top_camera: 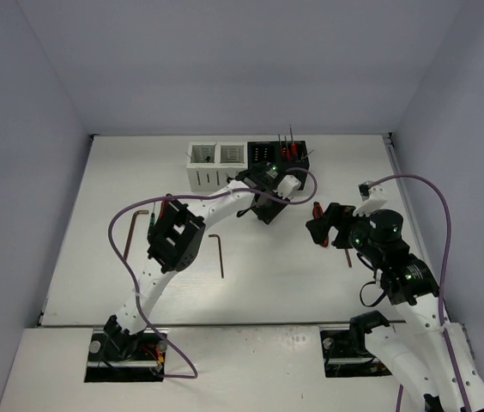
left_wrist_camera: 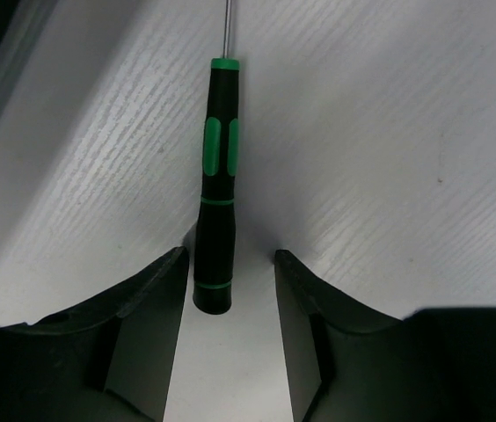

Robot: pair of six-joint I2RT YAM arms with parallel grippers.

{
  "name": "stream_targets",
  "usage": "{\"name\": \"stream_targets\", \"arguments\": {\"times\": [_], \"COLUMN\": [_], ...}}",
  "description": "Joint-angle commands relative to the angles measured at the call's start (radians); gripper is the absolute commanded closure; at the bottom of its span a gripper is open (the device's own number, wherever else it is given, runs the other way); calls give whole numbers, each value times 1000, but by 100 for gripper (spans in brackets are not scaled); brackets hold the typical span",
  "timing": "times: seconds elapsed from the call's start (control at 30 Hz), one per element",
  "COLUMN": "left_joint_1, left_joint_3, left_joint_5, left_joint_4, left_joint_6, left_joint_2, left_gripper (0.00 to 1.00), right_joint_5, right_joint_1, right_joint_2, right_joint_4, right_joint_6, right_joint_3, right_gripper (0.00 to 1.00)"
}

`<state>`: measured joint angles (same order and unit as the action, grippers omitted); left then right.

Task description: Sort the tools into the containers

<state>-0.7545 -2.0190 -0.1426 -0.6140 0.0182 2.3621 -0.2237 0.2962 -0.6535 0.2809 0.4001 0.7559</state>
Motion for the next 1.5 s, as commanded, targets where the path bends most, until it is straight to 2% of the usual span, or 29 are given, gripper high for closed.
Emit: {"name": "stream_targets", "arguments": {"times": [0.0,0.13,0.2,0.53,0.63,0.77,0.83,0.93,1.0,1.3,1.47], "left_joint_1": [21,26,24,-5,-21,-26,-26,-26,-26,-26,-26], "left_joint_3": [-18,46,100,602,706,765,758,696,640,326,241], "left_joint_5": [-3,-15,-25,14,20,20,34,60,63,14,5], "left_joint_4": [-3,-8,-6,-9,-18,-36,-58,-105,-131,-250,-327], "left_joint_6": [-1,-6,-8,-134,-163,-187,-185,-173,-167,-174,-206], "left_joint_2": [-33,-81,-127,-452,-517,-563,-567,-560,-547,-391,-292], "left_gripper": [64,93,100,100,100,80,67,54,50,48,49], "right_joint_5": [10,15,17,32,35,35,38,37,37,37,36], "right_joint_1": [9,9,9,11,11,9,11,12,11,11,12], "right_joint_2": [12,18,20,24,16,4,0,-14,-18,-19,-8], "right_joint_4": [-17,-11,-8,-5,-6,-6,-5,-6,-6,-5,-5], "right_joint_6": [14,14,14,6,3,-8,-15,-23,-28,-32,-24], "right_joint_3": [22,26,28,19,14,10,11,16,22,33,28], "right_gripper": [11,10,10,10,9,9,9,9,9,9,9]}}
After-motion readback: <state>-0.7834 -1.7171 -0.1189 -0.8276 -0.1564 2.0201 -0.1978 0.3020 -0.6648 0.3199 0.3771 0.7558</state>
